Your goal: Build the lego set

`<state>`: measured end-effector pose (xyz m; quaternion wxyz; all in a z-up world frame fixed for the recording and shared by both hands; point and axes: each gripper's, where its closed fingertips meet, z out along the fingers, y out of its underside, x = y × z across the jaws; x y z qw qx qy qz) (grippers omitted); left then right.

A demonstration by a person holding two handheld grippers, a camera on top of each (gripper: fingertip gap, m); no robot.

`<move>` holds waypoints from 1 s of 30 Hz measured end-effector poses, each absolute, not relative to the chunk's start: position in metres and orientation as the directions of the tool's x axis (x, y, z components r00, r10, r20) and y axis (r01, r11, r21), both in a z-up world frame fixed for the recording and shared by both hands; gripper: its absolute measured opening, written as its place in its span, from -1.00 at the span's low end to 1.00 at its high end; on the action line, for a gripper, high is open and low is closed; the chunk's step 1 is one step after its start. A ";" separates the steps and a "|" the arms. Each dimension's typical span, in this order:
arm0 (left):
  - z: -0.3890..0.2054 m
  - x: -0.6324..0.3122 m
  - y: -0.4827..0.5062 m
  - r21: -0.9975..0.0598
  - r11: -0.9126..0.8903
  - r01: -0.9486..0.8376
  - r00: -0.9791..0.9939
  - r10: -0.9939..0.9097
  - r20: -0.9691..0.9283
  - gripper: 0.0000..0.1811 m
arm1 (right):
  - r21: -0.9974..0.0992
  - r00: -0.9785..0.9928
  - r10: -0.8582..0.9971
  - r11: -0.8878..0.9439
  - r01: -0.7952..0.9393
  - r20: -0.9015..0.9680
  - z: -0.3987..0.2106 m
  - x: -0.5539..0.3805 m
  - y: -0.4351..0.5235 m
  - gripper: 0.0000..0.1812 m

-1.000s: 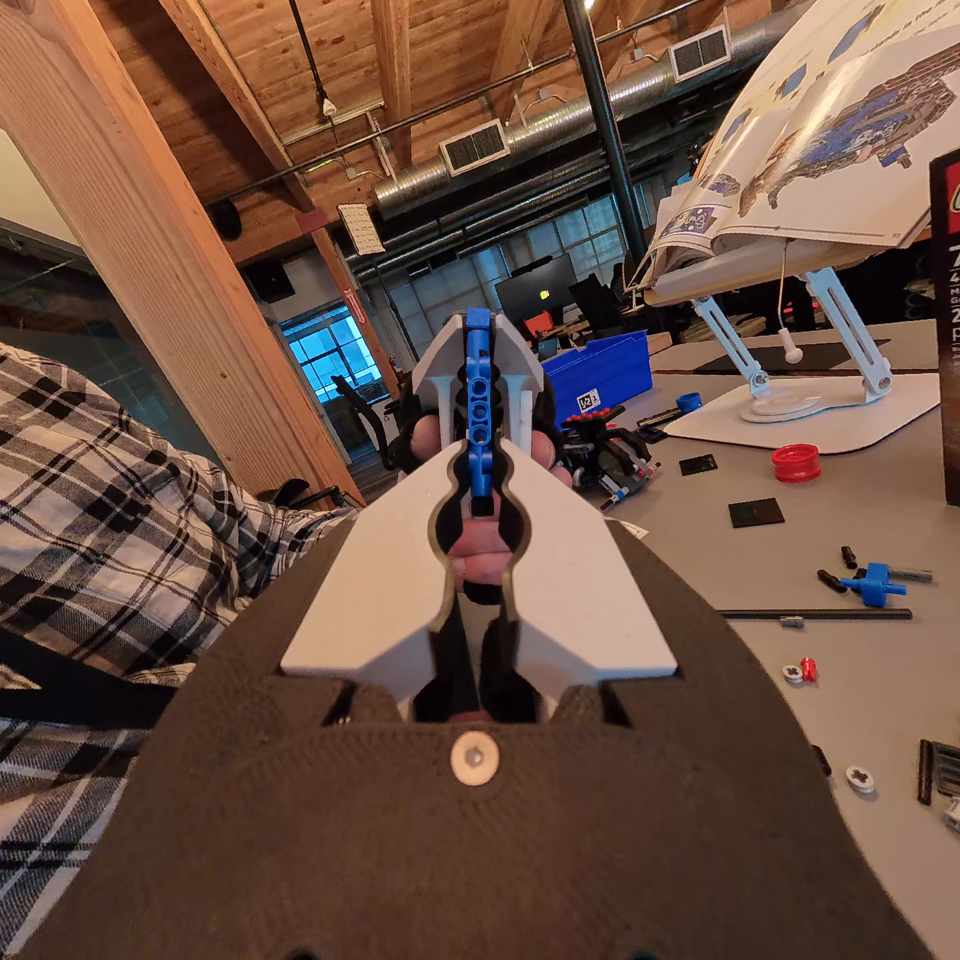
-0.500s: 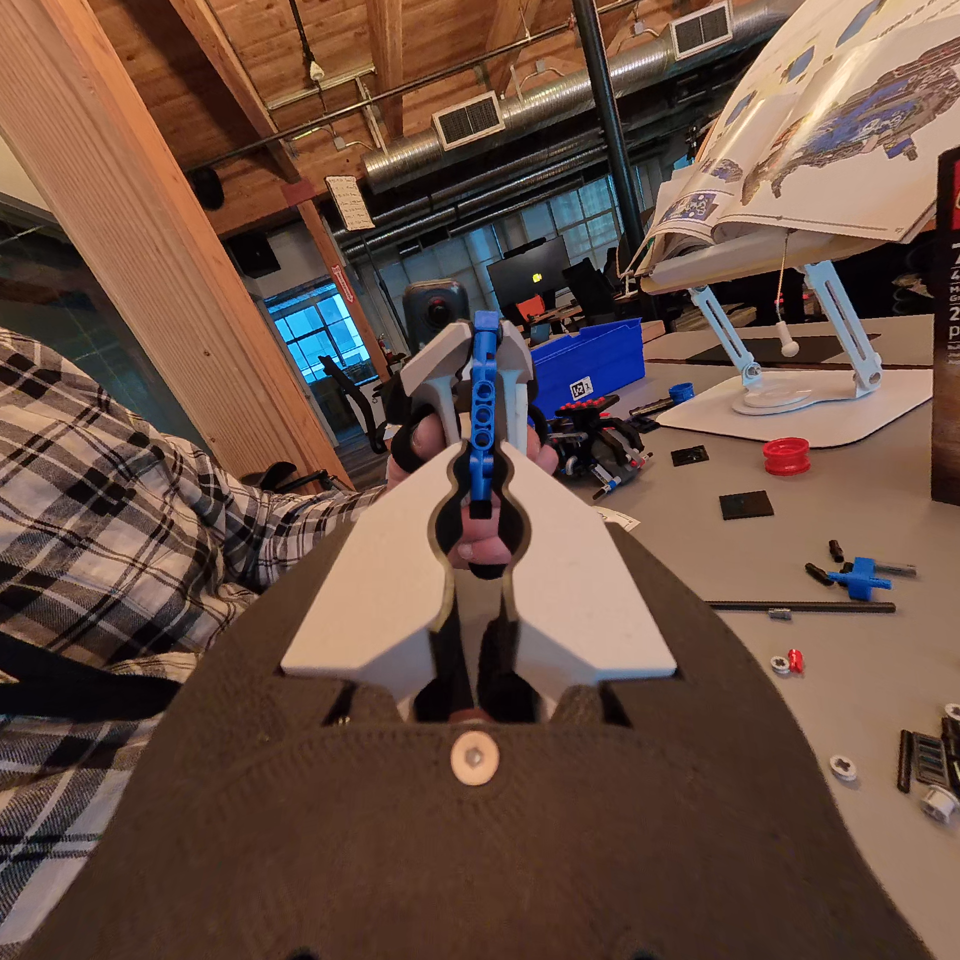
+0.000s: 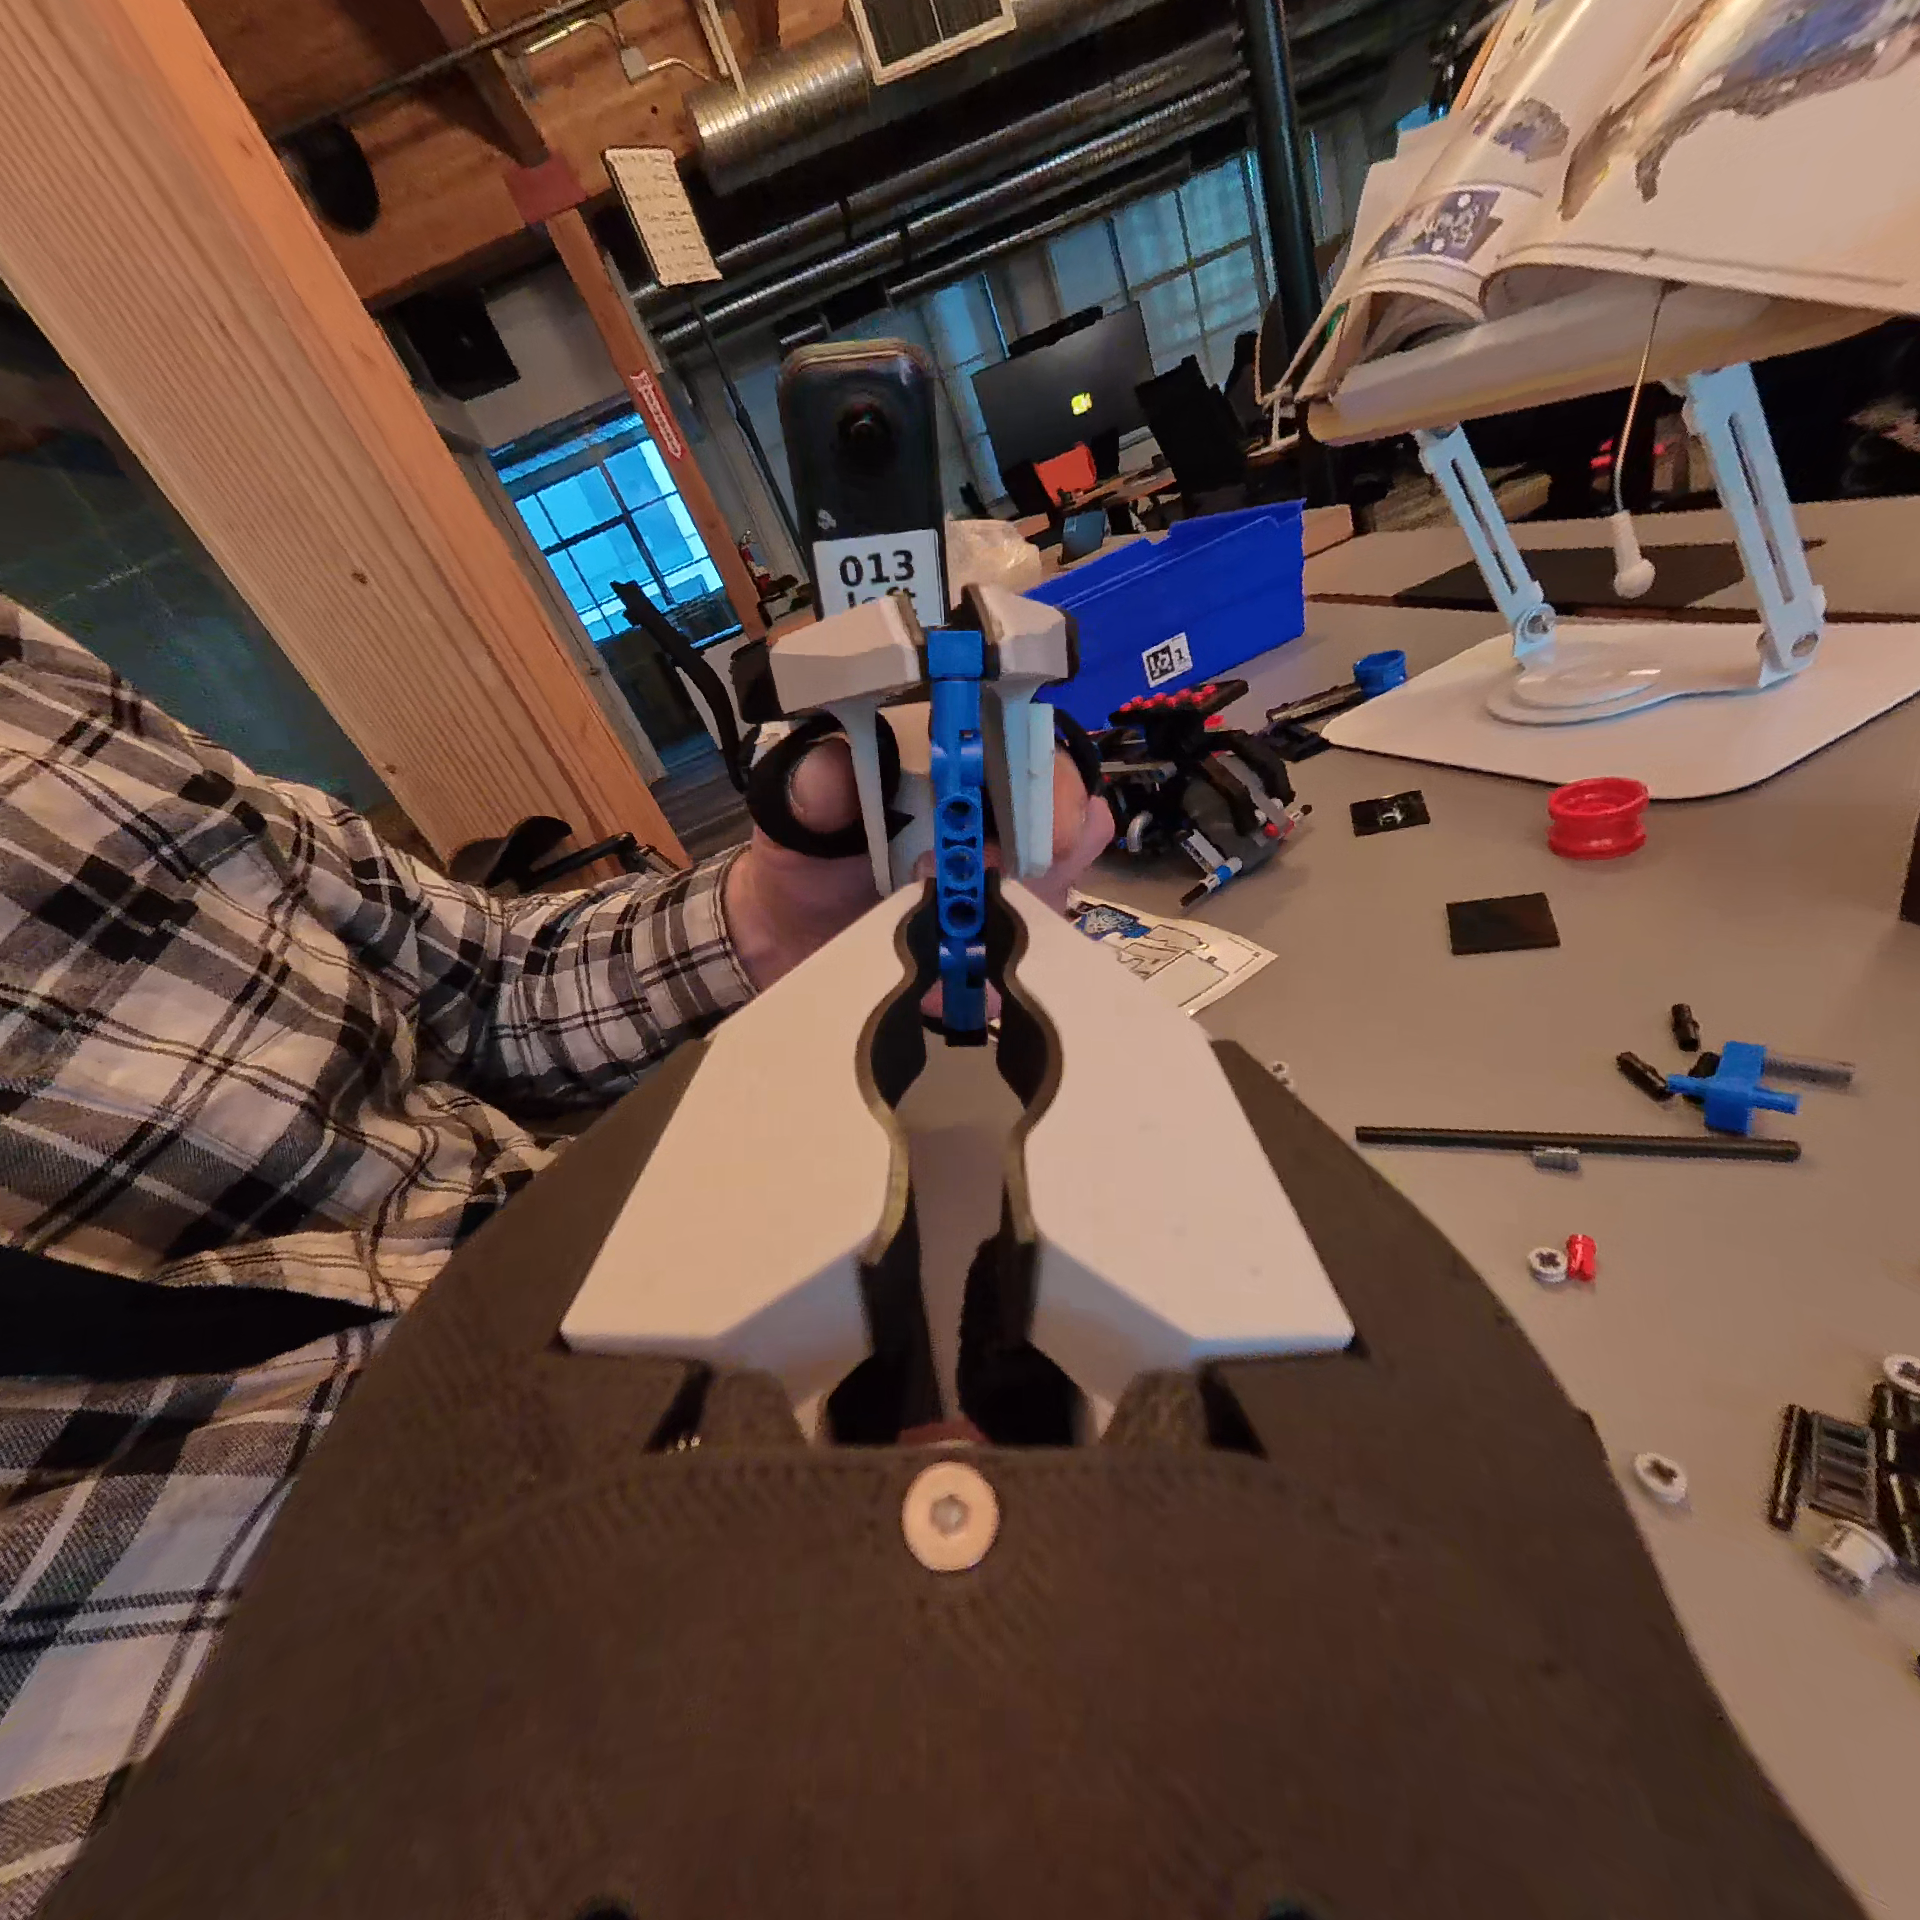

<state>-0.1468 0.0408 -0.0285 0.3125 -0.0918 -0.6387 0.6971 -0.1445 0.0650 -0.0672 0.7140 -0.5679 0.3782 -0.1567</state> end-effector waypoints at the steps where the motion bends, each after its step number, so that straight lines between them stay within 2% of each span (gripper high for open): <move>1: -0.028 -0.142 0.041 -0.945 0.007 -0.327 -0.793 0.541 0.279 -0.88 | -0.923 0.665 -0.644 0.321 -0.214 -0.379 -0.067 -0.144 0.064 -0.94; 6: -0.029 -0.137 0.041 -0.960 0.023 -0.278 -0.820 0.516 0.250 -0.89 | -0.914 0.661 -0.632 0.315 -0.256 -0.403 -0.075 -0.142 0.067 -0.94; 12: -0.035 -0.144 0.041 -0.968 0.058 -0.246 -0.812 0.533 0.238 -1.00 | -0.913 0.657 -0.634 0.302 -0.274 -0.407 -0.079 -0.141 0.069 -0.94; 25: -0.054 -0.146 0.040 -0.974 0.116 -0.196 -0.833 0.504 0.228 -1.00 | -0.922 0.623 -0.683 0.226 -0.316 -0.381 -0.095 -0.137 0.072 -0.95; 30: -0.056 -0.143 0.041 -0.976 0.112 -0.186 -0.839 0.499 0.218 -0.98 | -0.903 0.635 -0.647 0.240 -0.356 -0.422 -0.098 -0.137 0.075 -0.94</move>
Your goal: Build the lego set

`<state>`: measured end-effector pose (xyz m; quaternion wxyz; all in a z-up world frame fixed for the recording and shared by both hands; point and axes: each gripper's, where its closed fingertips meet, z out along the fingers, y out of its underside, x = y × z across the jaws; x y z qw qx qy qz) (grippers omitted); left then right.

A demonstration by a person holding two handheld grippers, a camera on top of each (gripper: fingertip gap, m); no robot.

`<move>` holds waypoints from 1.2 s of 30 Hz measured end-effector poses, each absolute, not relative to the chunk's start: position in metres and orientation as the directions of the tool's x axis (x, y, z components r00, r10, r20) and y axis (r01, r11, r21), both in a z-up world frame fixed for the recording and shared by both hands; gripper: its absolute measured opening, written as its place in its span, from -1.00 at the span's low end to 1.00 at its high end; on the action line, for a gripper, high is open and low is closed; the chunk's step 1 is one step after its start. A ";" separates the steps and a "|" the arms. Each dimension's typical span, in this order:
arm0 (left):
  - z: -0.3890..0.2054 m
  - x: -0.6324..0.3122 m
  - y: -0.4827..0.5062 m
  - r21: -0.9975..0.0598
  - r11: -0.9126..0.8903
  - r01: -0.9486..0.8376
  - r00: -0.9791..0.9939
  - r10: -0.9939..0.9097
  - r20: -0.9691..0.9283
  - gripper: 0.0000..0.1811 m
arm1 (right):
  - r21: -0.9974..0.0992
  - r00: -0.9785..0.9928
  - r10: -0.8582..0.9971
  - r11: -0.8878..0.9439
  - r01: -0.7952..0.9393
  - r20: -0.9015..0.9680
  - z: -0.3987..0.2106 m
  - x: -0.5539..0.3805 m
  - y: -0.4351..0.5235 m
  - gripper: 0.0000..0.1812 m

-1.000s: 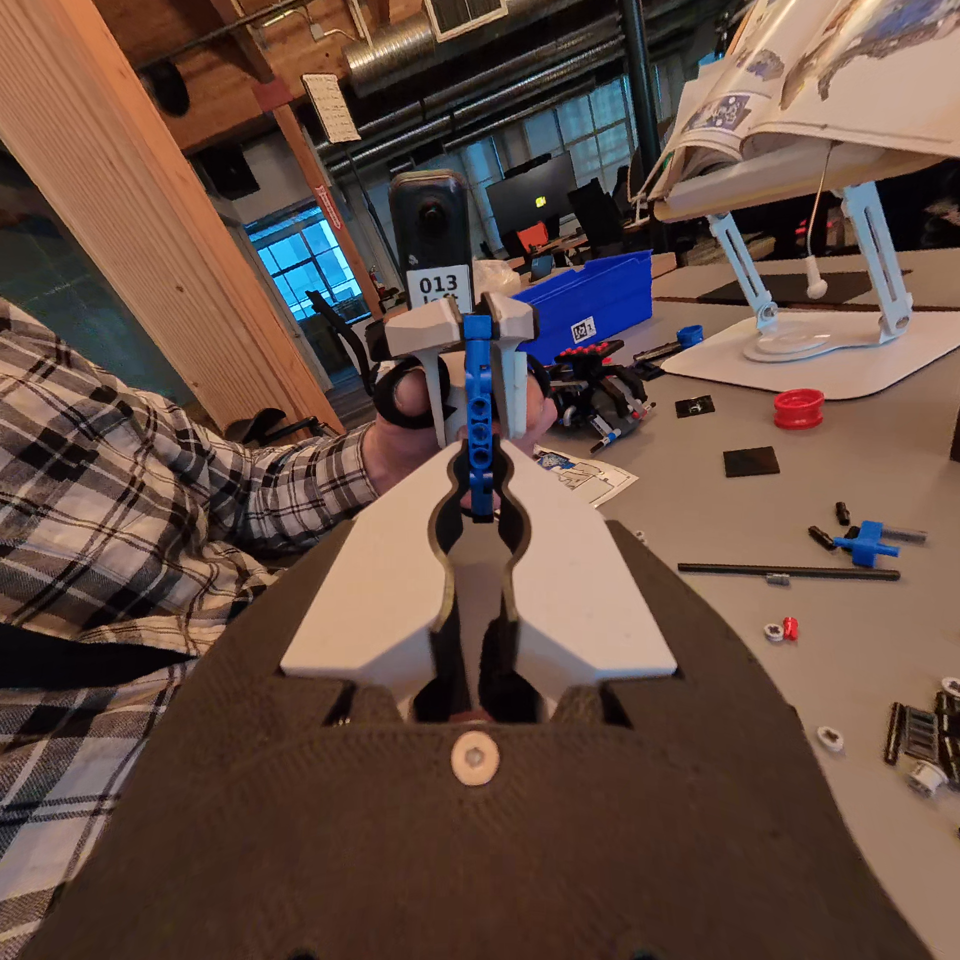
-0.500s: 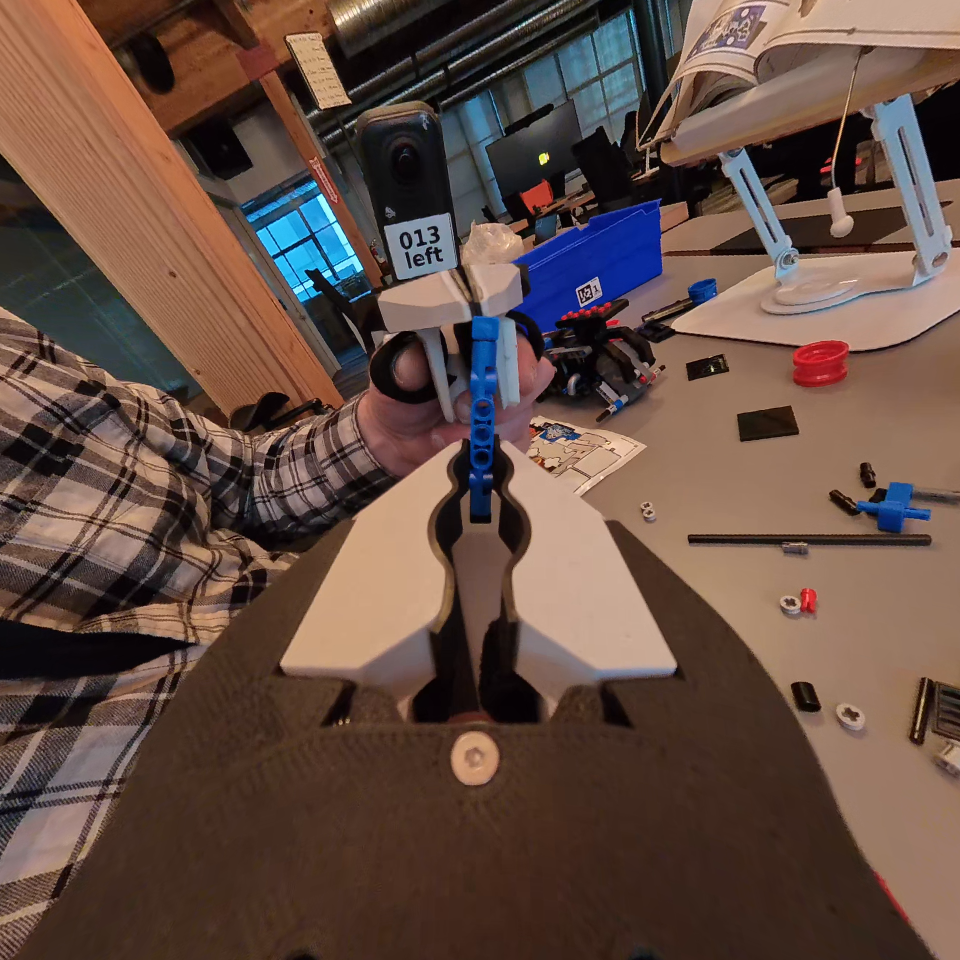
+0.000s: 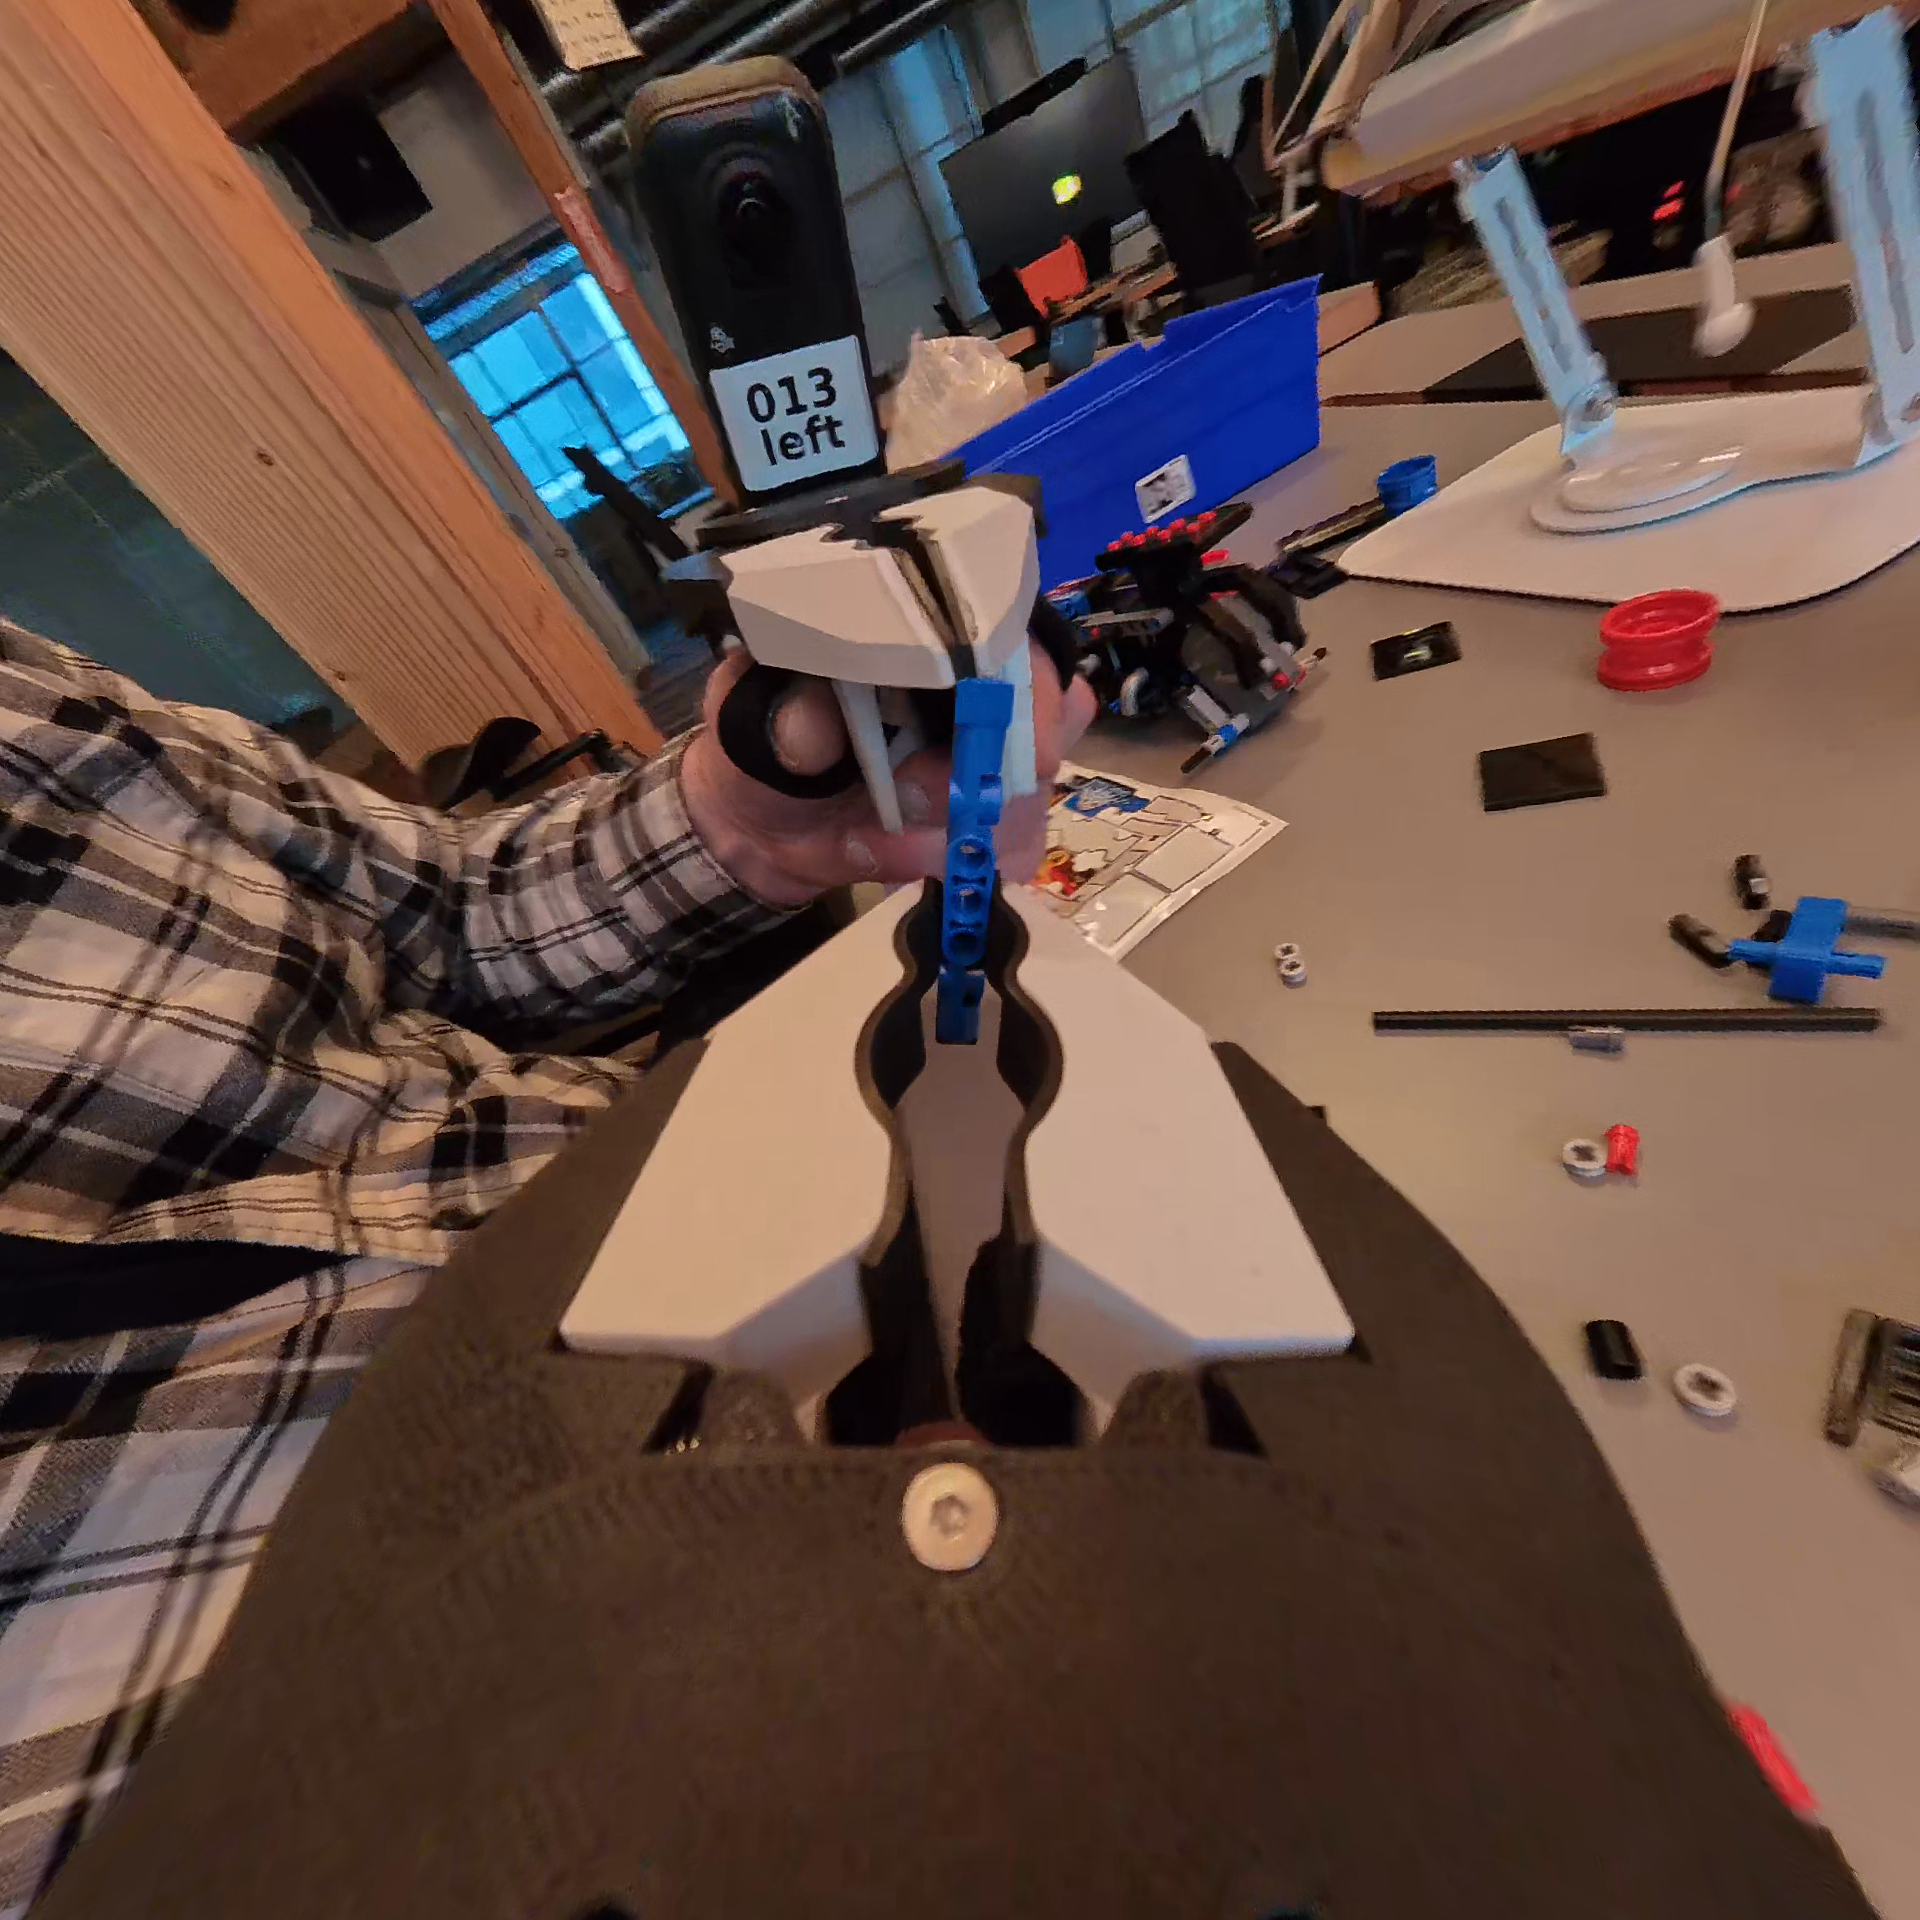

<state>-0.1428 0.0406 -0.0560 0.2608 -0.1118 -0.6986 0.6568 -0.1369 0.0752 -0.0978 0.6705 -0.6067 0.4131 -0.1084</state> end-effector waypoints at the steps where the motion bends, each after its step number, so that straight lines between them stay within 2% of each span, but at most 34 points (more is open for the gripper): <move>1: -0.057 -0.140 0.040 -0.976 0.119 -0.180 -0.845 0.489 0.216 -0.95 | -0.893 0.640 -0.627 0.253 -0.372 -0.444 -0.098 -0.137 0.076 -0.94; 6: -0.058 -0.135 0.045 -0.965 0.181 -0.190 -0.826 0.501 0.257 -0.83 | -0.882 0.648 -0.602 0.261 -0.392 -0.466 -0.098 -0.136 0.080 -0.94; 10: -0.058 -0.136 0.051 -0.957 0.206 -0.205 -0.804 0.523 0.285 -0.85 | -0.872 0.663 -0.569 0.263 -0.414 -0.486 -0.098 -0.136 0.087 -0.94; 17: -0.060 -0.132 0.065 -0.939 0.234 -0.252 -0.766 0.544 0.341 -0.70 | -0.863 0.670 -0.546 0.276 -0.424 -0.504 -0.091 -0.135 0.087 -0.94; 19: -0.060 -0.138 0.067 -0.948 0.224 -0.226 -0.766 0.561 0.315 -0.72 | -0.865 0.673 -0.548 0.257 -0.430 -0.497 -0.091 -0.133 0.088 -0.94; 22: -0.061 -0.136 0.064 -0.966 0.196 -0.171 -0.810 0.529 0.251 -0.90 | -0.873 0.689 -0.541 0.233 -0.429 -0.483 -0.088 -0.131 0.093 -0.94; 23: -0.058 -0.134 0.065 -0.966 0.183 -0.180 -0.813 0.525 0.251 -0.91 | -0.878 0.690 -0.548 0.228 -0.422 -0.474 -0.086 -0.129 0.094 -0.94; 28: -0.042 -0.119 0.073 -0.950 0.100 -0.295 -0.814 0.494 0.305 -0.93 | -0.881 0.685 -0.553 0.298 -0.369 -0.474 -0.068 -0.117 0.088 -0.89; 32: -0.025 -0.088 0.083 -0.861 0.028 -0.508 -0.750 0.478 0.458 -0.93 | -0.903 0.689 -0.584 0.300 -0.309 -0.429 -0.056 -0.112 0.083 -0.78; 34: -0.021 -0.076 0.087 -0.810 0.015 -0.586 -0.705 0.485 0.518 -0.93 | -0.943 0.690 -0.643 0.216 -0.254 -0.333 -0.053 -0.110 0.084 -0.71; 36: -0.018 -0.069 0.091 -0.776 0.001 -0.631 -0.675 0.492 0.549 -0.93 | -0.983 0.662 -0.735 0.033 -0.183 -0.148 -0.059 -0.105 0.084 -0.70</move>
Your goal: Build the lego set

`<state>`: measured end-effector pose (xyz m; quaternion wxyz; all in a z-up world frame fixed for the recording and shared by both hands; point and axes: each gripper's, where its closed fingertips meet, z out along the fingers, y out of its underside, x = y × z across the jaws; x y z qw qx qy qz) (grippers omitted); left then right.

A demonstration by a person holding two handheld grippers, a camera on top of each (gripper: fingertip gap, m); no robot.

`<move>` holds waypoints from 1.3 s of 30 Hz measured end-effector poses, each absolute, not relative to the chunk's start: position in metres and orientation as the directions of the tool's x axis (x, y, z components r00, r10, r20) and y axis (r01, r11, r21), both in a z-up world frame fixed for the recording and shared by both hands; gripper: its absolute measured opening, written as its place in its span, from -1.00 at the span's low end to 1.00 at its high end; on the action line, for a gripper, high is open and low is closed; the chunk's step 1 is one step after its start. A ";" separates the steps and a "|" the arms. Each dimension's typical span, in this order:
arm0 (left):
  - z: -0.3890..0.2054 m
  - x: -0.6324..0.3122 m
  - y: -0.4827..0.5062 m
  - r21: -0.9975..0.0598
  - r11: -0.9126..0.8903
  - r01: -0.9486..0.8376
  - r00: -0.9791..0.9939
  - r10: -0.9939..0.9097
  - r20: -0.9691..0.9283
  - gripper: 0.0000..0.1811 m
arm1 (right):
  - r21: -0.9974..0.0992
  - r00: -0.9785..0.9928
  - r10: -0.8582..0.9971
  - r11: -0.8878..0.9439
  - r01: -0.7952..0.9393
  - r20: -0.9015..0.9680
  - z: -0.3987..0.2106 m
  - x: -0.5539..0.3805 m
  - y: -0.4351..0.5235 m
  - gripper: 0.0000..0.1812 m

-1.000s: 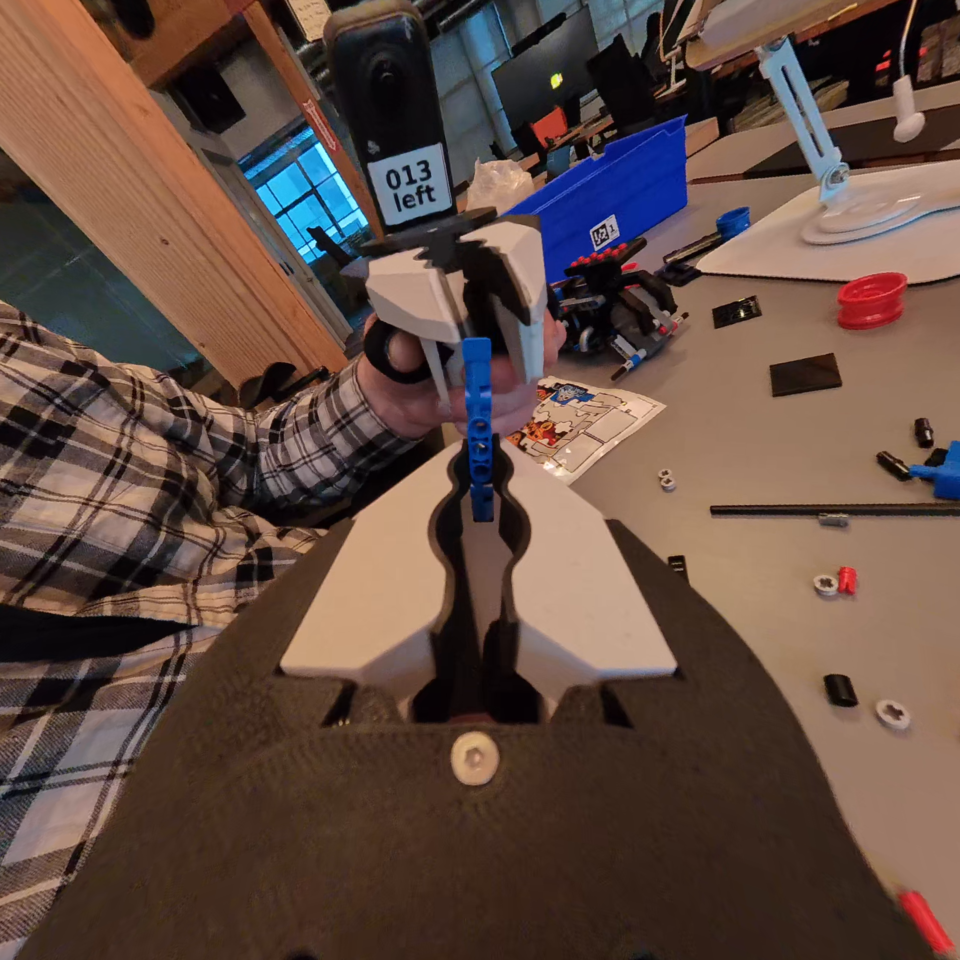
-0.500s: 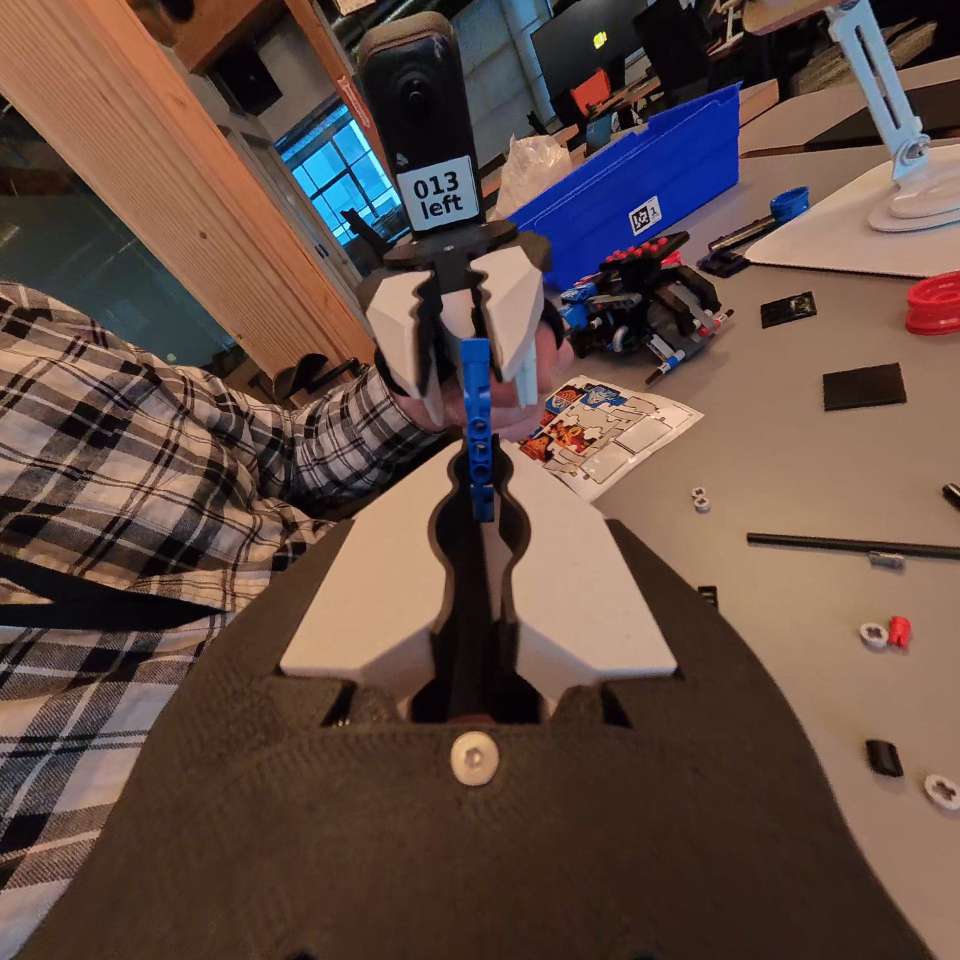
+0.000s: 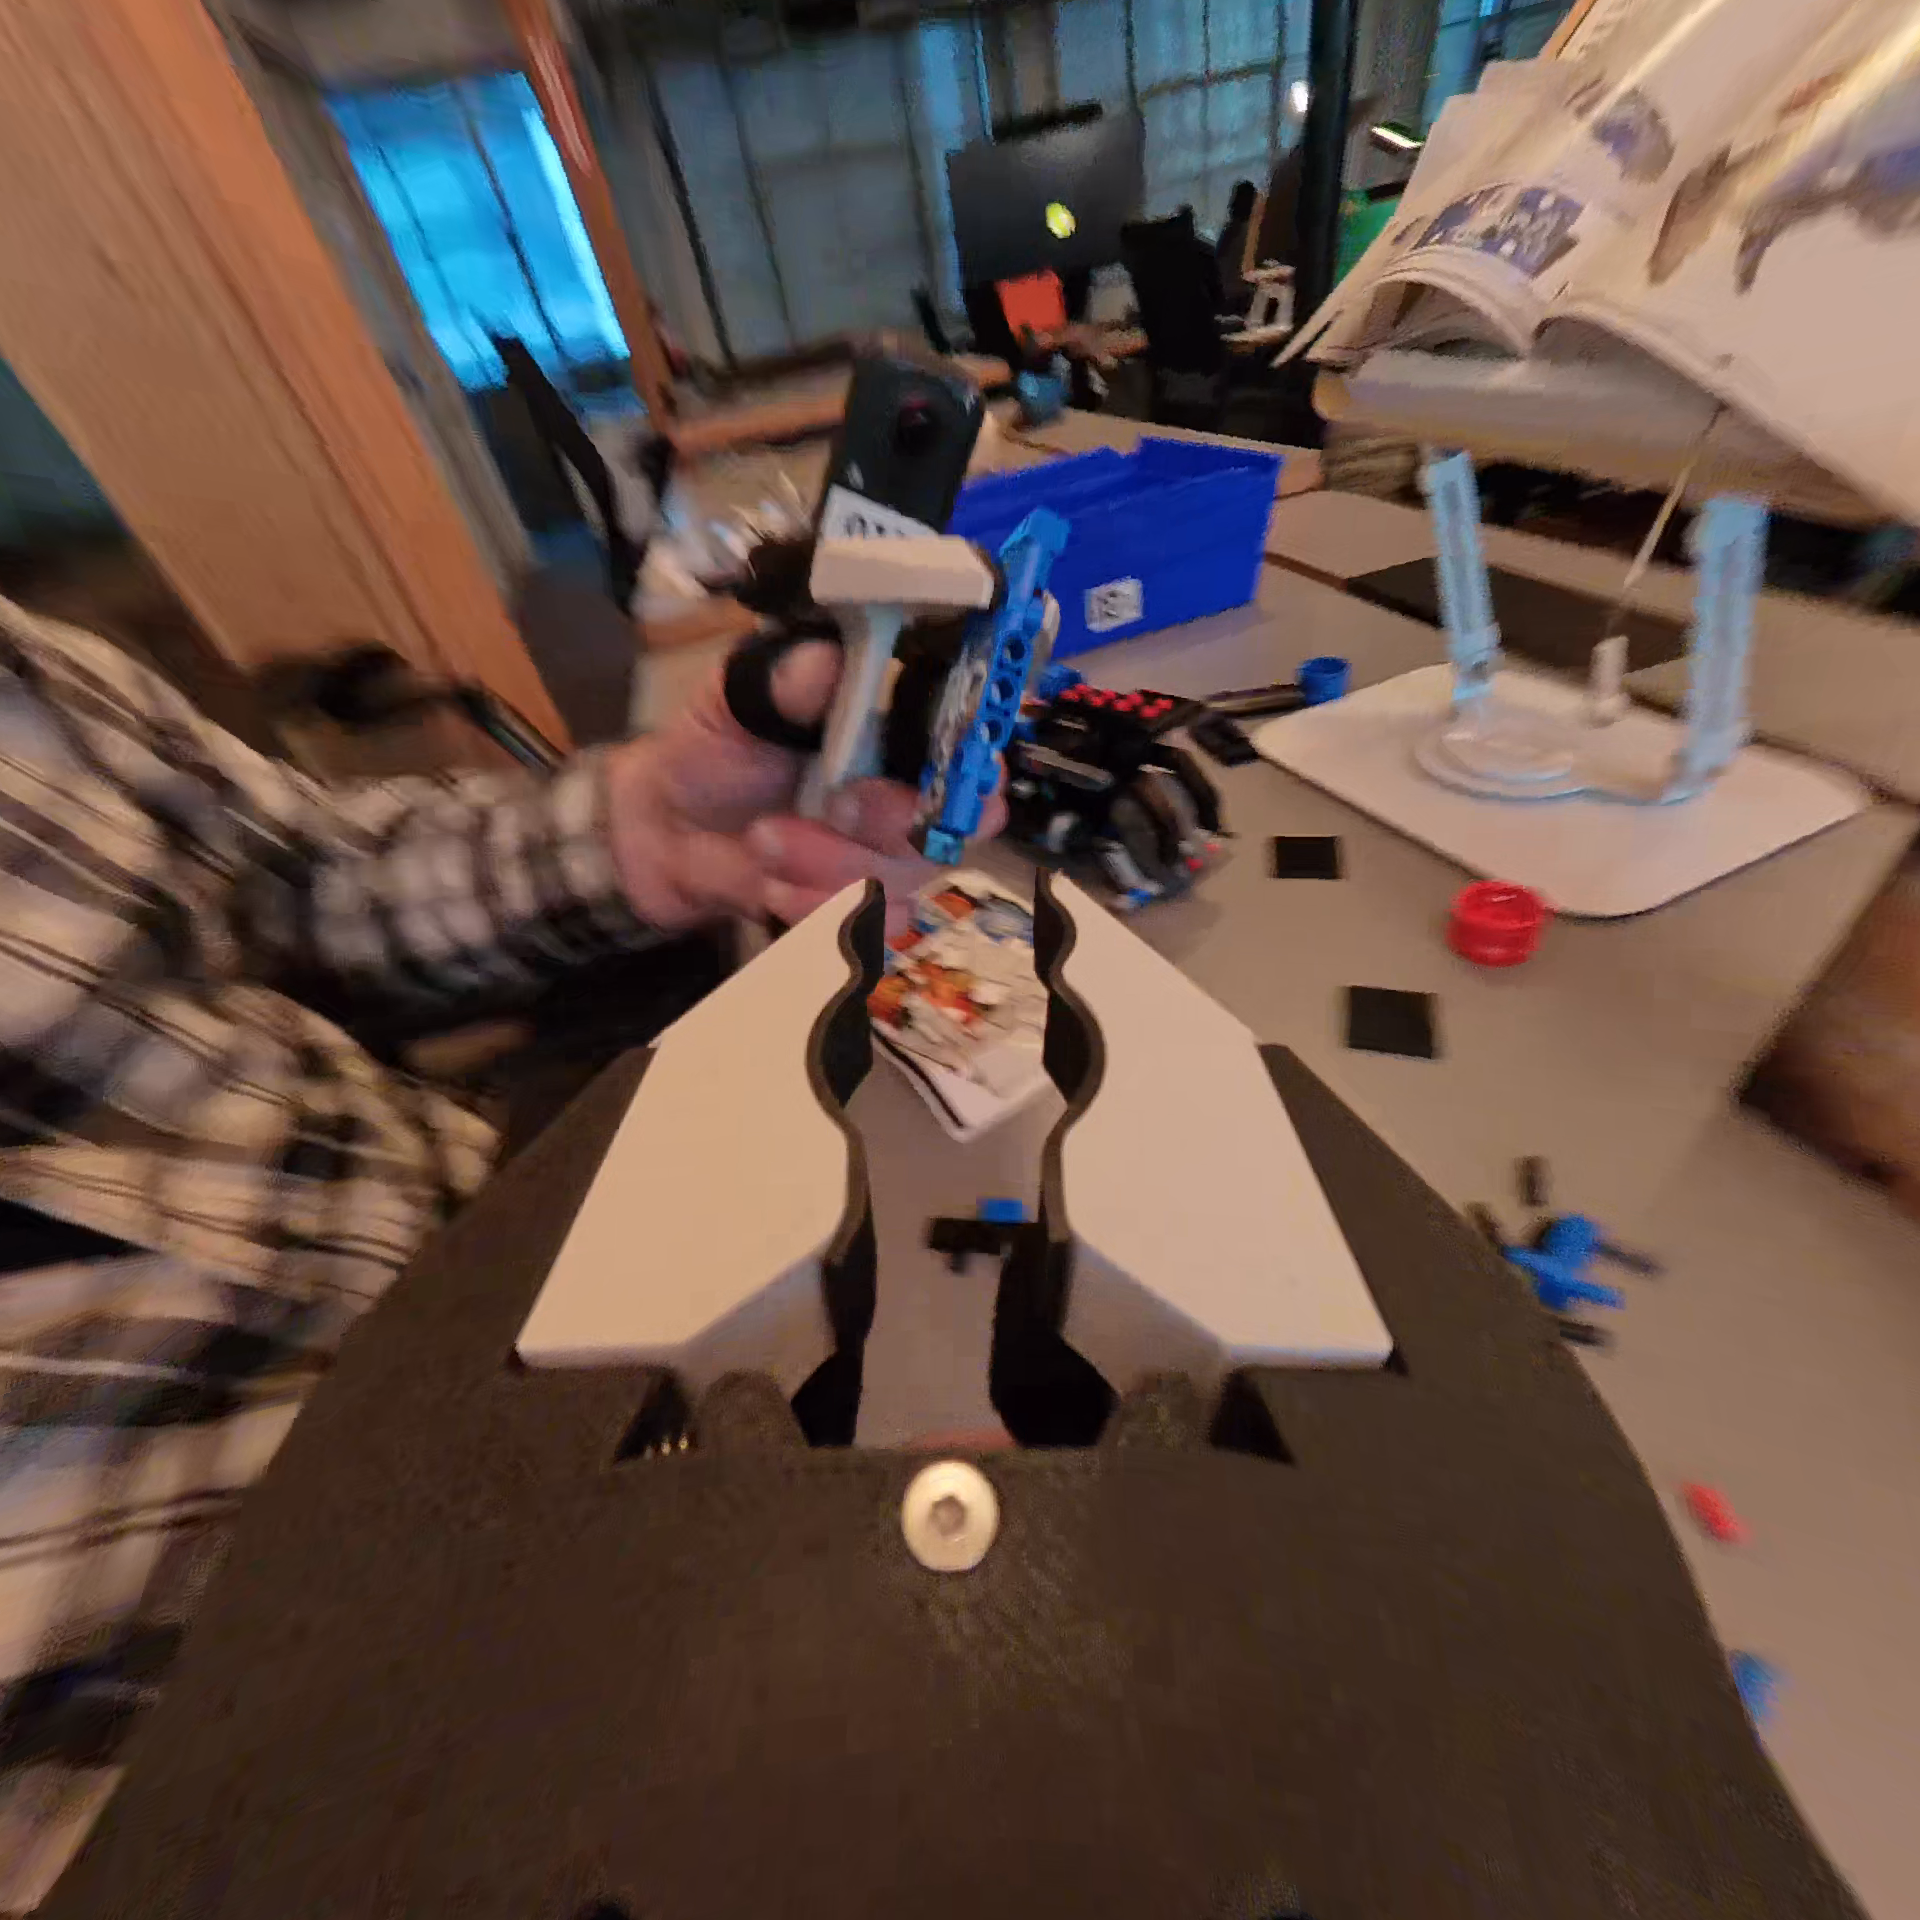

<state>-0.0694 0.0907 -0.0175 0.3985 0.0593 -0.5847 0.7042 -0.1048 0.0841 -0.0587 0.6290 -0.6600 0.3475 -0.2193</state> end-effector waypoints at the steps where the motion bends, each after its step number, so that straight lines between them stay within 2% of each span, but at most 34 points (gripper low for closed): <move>1: -0.016 -0.068 0.092 -0.766 -0.001 -0.643 -0.665 0.496 0.558 -0.93 | -0.986 0.641 -0.766 -0.056 -0.155 -0.057 -0.061 -0.102 0.084 -0.69; 8: -0.016 -0.063 0.093 -0.733 -0.013 -0.680 -0.645 0.486 0.590 -0.92 | -0.976 0.605 -0.786 -0.209 -0.066 0.127 -0.054 -0.091 0.098 -0.81; 13: -0.015 -0.060 0.097 -0.726 -0.035 -0.686 -0.647 0.485 0.588 -0.93 | -0.987 0.614 -0.788 -0.135 -0.093 0.050 -0.051 -0.088 0.099 -0.85; 20: -0.013 -0.068 0.101 -0.778 -0.054 -0.626 -0.699 0.481 0.529 -0.91 | -0.989 0.662 -0.740 0.027 -0.143 -0.116 -0.044 -0.089 0.099 -0.92; 24: -0.015 -0.064 0.100 -0.775 -0.070 -0.628 -0.709 0.461 0.534 -0.93 | -0.986 0.662 -0.736 0.047 -0.160 -0.143 -0.047 -0.087 0.098 -0.93; 34: -0.015 -0.054 0.102 -0.776 -0.113 -0.621 -0.738 0.419 0.529 -0.93 | -0.975 0.661 -0.719 0.121 -0.185 -0.214 -0.044 -0.083 0.096 -0.74; 39: -0.012 -0.050 0.104 -0.769 -0.150 -0.622 -0.746 0.414 0.522 -0.93 | -0.975 0.643 -0.735 0.115 -0.193 -0.214 -0.042 -0.073 0.096 -0.73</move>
